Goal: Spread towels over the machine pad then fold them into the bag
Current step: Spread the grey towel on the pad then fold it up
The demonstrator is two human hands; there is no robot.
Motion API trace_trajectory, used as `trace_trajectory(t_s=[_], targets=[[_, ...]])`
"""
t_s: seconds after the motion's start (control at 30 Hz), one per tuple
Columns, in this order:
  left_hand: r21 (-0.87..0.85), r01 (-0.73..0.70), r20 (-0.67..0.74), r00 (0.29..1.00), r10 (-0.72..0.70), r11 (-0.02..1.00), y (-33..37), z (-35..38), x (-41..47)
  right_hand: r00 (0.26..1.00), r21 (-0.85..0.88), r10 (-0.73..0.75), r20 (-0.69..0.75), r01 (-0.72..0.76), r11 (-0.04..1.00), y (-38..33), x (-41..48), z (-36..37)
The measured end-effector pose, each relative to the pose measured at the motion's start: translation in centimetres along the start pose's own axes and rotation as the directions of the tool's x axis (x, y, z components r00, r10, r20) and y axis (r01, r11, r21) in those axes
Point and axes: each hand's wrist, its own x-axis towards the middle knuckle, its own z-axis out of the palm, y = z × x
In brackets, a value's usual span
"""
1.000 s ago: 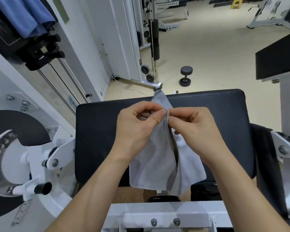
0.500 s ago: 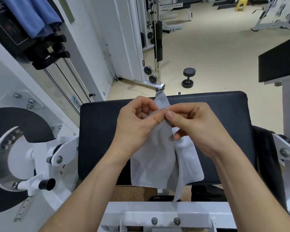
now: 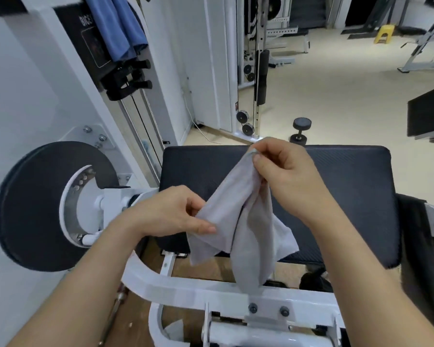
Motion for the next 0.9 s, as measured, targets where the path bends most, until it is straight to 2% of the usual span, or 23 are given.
trace_trajectory(t_s=[0.1,0.17,0.23,0.33,0.47,0.53,0.6,0.7,0.77,0.8,0.83,0.9], targets=[[0.232,0.127,-0.03,0.992,-0.124,0.964,-3.3,0.9,-2.9,0.991,-0.056,-0.049,-0.127,0.042,0.998,-1.0,-1.8,1.6],[0.283,0.169,-0.098,0.984,-0.147,0.944,-6.1,1.5,-4.9,0.976,-0.083,-0.059,-0.21,0.042,0.996,-1.7,-3.1,2.4],[0.281,0.165,-0.196,0.974,-0.112,0.945,-8.0,2.3,-7.0,0.958,-0.116,-0.067,-0.279,0.036,0.993,-2.4,-4.5,3.2],[0.11,0.101,-0.36,0.931,-0.055,0.989,-9.3,3.2,-10.3,0.909,-0.188,-0.137,-0.393,0.066,0.98,-3.4,-6.6,4.0],[0.125,0.116,-0.518,0.854,-0.034,0.985,-10.9,3.8,-13.5,0.837,-0.291,-0.258,-0.482,0.125,0.949,-5.3,-8.7,4.3],[0.001,0.079,-0.639,0.767,-0.06,0.997,-11.0,3.8,-14.7,0.827,-0.348,-0.293,-0.48,0.127,0.929,-6.0,-9.7,4.6],[-0.226,-0.027,-0.715,0.683,-0.147,0.974,-10.3,3.5,-15.6,0.828,-0.375,-0.29,-0.481,0.105,0.921,-6.5,-10.5,4.6],[-0.509,-0.236,-0.743,0.607,-0.284,0.828,-9.8,3.3,-16.1,0.883,-0.397,-0.193,-0.428,0.009,0.918,-6.7,-11.4,3.9],[-0.594,-0.314,-0.725,0.609,-0.323,0.741,-9.8,2.9,-16.3,0.919,-0.464,-0.13,-0.371,-0.062,0.884,-6.4,-12.0,3.4],[-0.623,-0.343,-0.706,0.634,-0.315,0.703,-9.7,2.6,-16.4,0.93,-0.492,-0.104,-0.352,-0.09,0.866,-6.2,-12.2,3.2],[-0.645,-0.351,-0.677,0.674,-0.295,0.679,-9.9,2.3,-16.2,0.936,-0.503,-0.079,-0.342,-0.111,0.857,-5.9,-12.3,3.0],[-0.671,-0.266,-0.582,0.767,-0.27,0.692,-10.2,1.8,-15.7,0.94,-0.485,-0.035,-0.339,-0.143,0.863,-5.3,-12.1,2.6]])
